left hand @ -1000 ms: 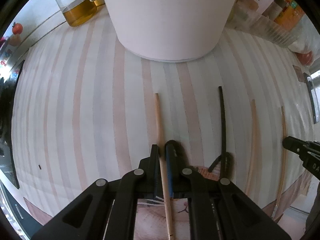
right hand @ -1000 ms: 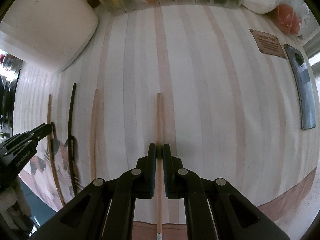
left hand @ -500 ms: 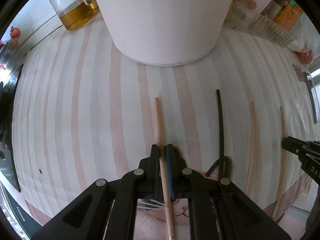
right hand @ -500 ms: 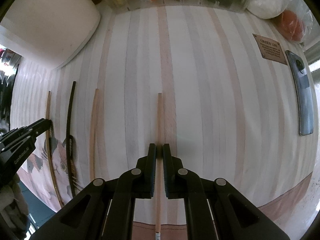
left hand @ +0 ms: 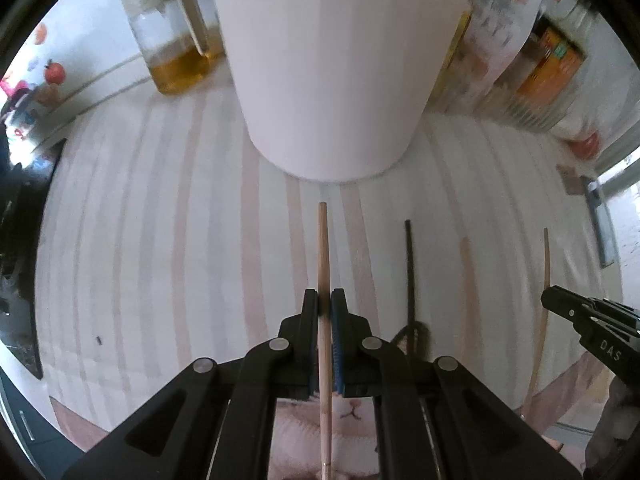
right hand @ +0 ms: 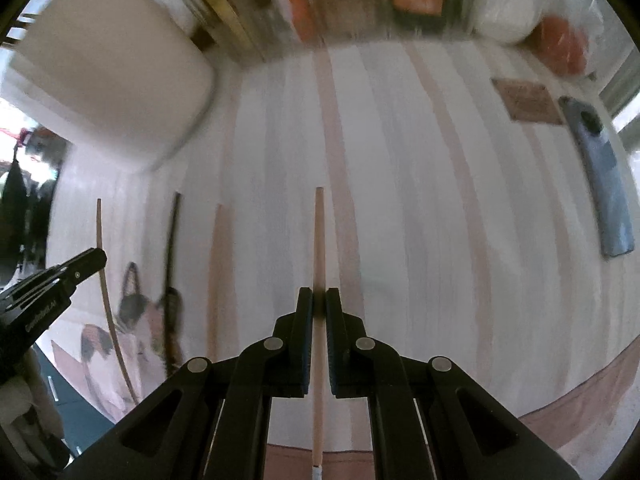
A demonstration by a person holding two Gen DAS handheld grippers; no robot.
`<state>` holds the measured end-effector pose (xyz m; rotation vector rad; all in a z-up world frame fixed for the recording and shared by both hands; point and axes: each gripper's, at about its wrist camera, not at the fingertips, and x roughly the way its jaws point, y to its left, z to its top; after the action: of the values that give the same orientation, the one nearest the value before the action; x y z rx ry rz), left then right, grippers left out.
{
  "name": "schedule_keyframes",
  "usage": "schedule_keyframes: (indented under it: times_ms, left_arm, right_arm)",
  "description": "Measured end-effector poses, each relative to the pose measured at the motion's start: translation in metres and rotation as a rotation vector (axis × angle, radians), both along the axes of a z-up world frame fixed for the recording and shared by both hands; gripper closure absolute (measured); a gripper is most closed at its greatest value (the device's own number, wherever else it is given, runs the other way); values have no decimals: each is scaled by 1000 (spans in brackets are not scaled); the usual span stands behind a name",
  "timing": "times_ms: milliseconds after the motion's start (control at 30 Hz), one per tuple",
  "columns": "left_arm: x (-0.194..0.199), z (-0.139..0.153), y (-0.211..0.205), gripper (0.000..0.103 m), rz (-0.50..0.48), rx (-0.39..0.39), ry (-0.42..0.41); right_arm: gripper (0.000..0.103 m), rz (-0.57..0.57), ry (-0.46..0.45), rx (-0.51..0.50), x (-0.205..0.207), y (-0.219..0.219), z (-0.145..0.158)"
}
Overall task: Organize utensils
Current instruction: 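Lift the light chopstick to the holder with the left tool while the right tool carries its own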
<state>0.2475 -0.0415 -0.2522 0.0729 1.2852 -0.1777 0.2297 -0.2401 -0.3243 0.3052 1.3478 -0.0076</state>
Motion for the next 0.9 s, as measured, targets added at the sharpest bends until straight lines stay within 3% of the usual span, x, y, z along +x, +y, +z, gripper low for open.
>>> schedule_keyframes:
  times_ms: [367, 900]
  left_arm:
    - [-19, 70, 18, 99, 47, -69, -134]
    - [-21, 119, 25, 99, 64, -98, -272]
  right_arm:
    - [97, 53, -179, -4, -14, 2, 55]
    - [97, 83, -400, -39, -2, 13, 130]
